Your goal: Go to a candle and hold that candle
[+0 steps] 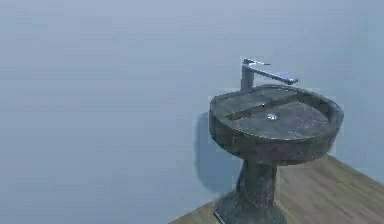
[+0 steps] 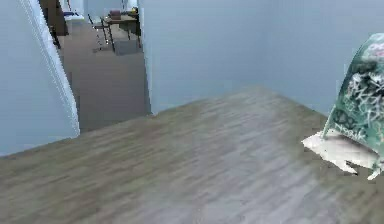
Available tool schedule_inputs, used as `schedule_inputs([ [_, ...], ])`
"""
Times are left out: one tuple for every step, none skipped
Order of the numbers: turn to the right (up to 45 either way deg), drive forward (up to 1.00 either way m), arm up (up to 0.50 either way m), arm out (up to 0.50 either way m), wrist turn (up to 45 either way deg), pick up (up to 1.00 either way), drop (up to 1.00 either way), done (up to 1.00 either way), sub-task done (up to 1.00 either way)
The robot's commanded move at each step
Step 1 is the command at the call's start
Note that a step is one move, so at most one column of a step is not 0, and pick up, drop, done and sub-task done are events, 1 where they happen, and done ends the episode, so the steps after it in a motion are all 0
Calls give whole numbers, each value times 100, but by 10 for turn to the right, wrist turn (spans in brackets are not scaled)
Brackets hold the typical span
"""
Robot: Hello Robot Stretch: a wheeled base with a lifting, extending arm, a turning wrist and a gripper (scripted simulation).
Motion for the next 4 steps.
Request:
schedule_inputs([
  [-450, 0, 0, 0, 0, 0, 0, 0, 0],
  [-270, 0, 0, 0, 0, 0, 0, 0, 0],
  [0, 30, 0, 0, 0, 0, 0, 0, 0],
  [-450, 0, 0, 0, 0, 0, 0, 0, 0],
])
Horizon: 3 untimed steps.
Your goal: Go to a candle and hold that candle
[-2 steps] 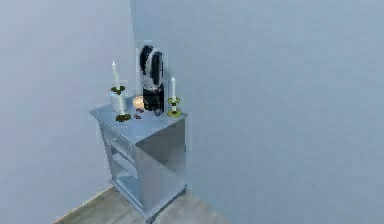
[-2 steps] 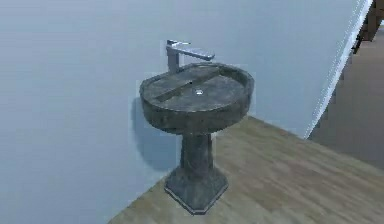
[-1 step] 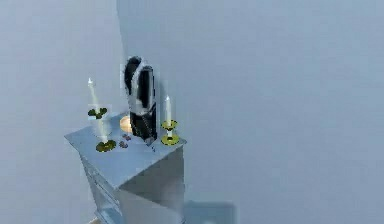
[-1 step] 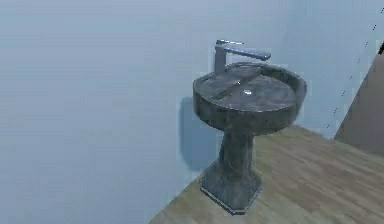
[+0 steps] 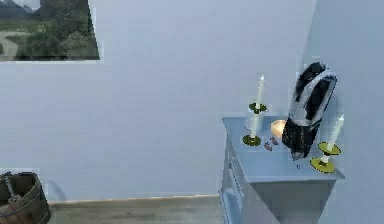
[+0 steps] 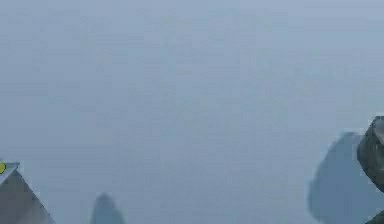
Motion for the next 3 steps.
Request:
schedule_inputs([
  [-450, 0, 0, 0, 0, 0, 0, 0, 0],
  [450, 0, 0, 0, 0, 0, 0, 0, 0],
  [450, 0, 0, 0, 0, 0, 0, 0, 0],
])
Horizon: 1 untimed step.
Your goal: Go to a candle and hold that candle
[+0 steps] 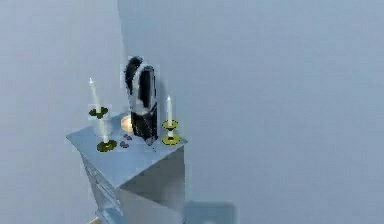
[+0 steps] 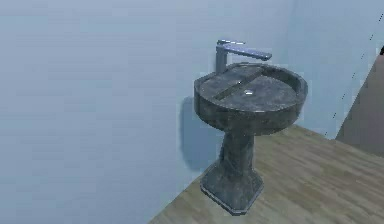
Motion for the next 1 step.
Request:
schedule_inputs([
  [270, 0, 0, 0, 0, 0, 0, 0, 0],
])
